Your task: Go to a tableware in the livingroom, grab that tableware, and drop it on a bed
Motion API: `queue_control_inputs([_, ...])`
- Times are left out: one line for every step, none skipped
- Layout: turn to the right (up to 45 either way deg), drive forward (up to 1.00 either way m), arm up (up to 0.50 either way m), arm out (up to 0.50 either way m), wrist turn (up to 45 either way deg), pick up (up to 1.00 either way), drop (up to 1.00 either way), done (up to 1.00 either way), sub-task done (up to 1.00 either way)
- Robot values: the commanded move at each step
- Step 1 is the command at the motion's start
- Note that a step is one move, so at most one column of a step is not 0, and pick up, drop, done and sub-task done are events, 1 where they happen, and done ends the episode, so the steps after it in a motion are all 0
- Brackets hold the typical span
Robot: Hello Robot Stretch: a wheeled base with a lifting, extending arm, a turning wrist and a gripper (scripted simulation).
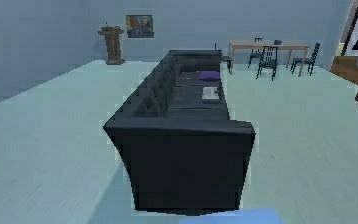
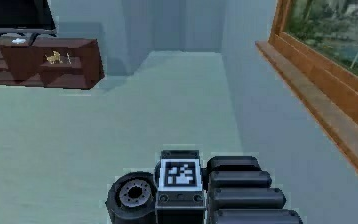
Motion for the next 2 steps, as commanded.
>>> queue_control_inputs([0.0,0.10,0.00,0.00,0.0,0.00,0.00,0.00,0.00])
queue_control_inputs([-45.0,0.00,0.00,0.00,0.0,0.00,0.00,0.00,0.00])
